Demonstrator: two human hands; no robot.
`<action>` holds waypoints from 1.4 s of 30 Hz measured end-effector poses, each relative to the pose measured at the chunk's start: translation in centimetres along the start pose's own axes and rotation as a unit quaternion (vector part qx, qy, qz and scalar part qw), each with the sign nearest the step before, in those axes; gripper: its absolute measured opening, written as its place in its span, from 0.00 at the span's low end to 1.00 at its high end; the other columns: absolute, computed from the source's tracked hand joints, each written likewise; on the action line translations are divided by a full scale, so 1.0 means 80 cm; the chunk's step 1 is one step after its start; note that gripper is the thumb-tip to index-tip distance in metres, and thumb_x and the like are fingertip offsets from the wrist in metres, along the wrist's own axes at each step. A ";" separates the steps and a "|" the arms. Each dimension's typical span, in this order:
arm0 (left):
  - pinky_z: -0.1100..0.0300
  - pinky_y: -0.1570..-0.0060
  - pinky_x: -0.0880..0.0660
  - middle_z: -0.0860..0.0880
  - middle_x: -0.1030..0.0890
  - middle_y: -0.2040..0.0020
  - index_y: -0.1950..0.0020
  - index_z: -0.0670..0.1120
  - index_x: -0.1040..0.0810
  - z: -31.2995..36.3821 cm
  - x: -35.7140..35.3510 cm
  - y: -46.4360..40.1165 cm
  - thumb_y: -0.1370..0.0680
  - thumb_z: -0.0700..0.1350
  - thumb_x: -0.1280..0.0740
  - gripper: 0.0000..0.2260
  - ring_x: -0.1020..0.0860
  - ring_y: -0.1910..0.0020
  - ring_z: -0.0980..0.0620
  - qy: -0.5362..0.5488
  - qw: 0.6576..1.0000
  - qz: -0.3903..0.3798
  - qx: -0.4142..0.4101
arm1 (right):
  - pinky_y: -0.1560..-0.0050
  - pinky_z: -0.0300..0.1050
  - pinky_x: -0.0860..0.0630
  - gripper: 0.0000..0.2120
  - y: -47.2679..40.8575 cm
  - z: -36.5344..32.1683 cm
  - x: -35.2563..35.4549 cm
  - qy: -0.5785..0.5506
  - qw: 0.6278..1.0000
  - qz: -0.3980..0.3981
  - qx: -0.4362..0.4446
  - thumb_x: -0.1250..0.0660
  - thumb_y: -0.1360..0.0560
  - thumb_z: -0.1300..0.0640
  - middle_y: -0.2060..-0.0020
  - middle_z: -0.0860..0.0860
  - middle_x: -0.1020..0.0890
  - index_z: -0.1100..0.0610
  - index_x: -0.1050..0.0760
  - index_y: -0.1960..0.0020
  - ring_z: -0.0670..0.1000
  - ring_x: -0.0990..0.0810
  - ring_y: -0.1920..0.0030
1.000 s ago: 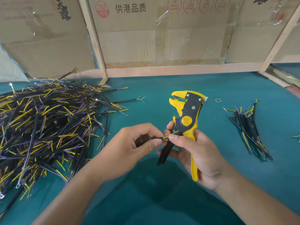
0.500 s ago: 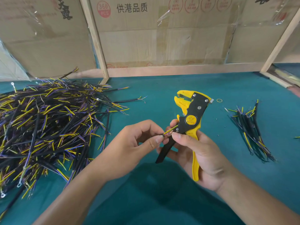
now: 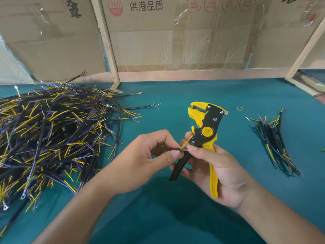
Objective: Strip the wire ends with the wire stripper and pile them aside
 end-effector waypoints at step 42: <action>0.65 0.71 0.40 0.66 0.27 0.68 0.50 0.52 0.39 0.018 -0.026 0.003 0.17 0.45 0.43 0.05 0.32 0.72 0.57 -0.262 0.960 0.091 -0.039 | 0.48 0.60 0.19 0.06 0.001 -0.011 0.006 0.145 0.983 0.079 0.083 0.29 0.29 0.61 0.58 0.53 0.21 0.53 0.19 0.53 0.55 0.21 0.55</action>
Point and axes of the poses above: each hand's wrist, its own y-axis away from the middle knuckle, its own x-axis out of the back of the hand, z = x × y, the point moved 6 cm from there along -y, towards the middle knuckle
